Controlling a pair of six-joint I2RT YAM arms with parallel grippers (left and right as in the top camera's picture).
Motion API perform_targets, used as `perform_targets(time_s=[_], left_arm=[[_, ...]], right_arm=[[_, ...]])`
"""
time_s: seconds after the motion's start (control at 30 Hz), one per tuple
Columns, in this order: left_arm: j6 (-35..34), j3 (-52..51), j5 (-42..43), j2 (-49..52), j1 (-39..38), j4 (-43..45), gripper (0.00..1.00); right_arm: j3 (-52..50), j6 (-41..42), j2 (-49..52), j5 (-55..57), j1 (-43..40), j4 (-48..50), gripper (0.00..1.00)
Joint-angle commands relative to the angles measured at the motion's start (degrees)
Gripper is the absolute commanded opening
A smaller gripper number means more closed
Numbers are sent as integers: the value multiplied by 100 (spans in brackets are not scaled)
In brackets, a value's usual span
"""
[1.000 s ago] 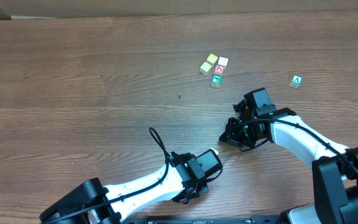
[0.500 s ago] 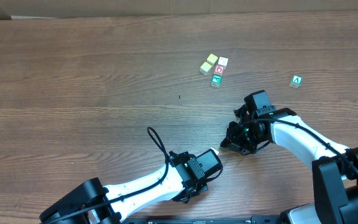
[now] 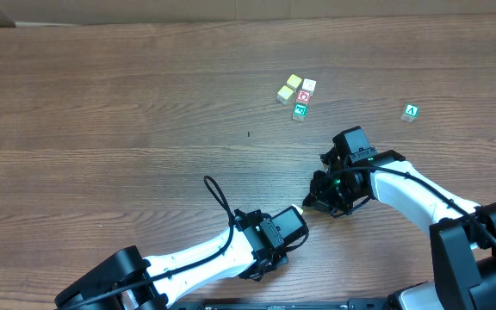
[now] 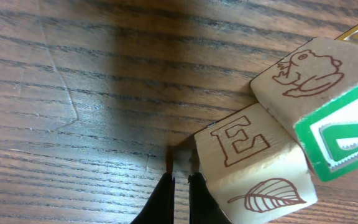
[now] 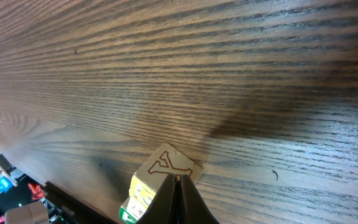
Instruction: Flip 3 blocks
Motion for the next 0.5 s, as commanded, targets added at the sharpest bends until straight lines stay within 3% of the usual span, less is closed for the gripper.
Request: perform_targets(time_s=[0.0, 0.47], left_arm=[[-127, -42, -127, 50, -26, 20, 4], [-125, -42, -146, 50, -26, 17, 4]], right_arm=[[-33, 42, -4, 33, 17, 13, 4], [-334, 317, -4, -120, 28, 481, 4]])
